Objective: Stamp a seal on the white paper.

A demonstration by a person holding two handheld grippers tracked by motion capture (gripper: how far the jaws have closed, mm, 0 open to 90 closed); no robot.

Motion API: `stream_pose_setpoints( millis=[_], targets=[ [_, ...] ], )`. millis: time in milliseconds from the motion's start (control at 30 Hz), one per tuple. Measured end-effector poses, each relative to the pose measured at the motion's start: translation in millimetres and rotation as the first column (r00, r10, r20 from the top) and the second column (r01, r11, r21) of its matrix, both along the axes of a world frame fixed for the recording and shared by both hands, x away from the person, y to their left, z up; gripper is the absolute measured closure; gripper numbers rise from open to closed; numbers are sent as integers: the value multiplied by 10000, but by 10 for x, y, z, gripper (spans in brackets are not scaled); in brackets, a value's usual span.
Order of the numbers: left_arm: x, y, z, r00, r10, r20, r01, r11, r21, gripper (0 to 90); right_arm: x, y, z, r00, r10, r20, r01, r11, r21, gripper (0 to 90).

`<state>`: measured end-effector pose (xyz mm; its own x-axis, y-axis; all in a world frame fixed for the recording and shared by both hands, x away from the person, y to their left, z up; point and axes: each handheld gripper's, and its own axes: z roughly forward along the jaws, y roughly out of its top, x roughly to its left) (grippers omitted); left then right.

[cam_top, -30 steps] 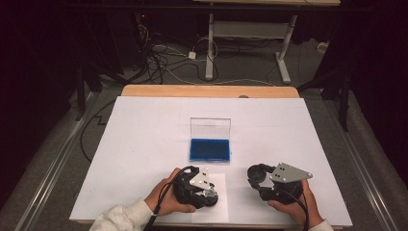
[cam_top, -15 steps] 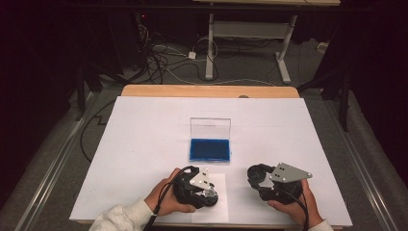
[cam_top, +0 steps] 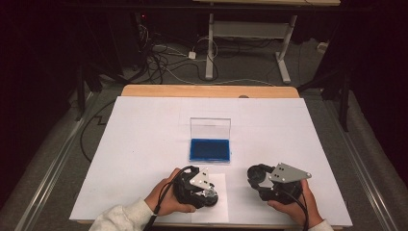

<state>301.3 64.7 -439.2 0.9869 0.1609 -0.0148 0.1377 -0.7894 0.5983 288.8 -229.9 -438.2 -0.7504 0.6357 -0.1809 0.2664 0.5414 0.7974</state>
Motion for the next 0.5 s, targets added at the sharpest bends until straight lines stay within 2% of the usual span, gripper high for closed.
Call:
stream_pose_setpoints(
  millis=[500],
  targets=[
    [-2,-18,1,10000,1,36,-1,10000,56,544,6,7,-2,10000,25,-13,-25,10000,-40,382]
  ],
)
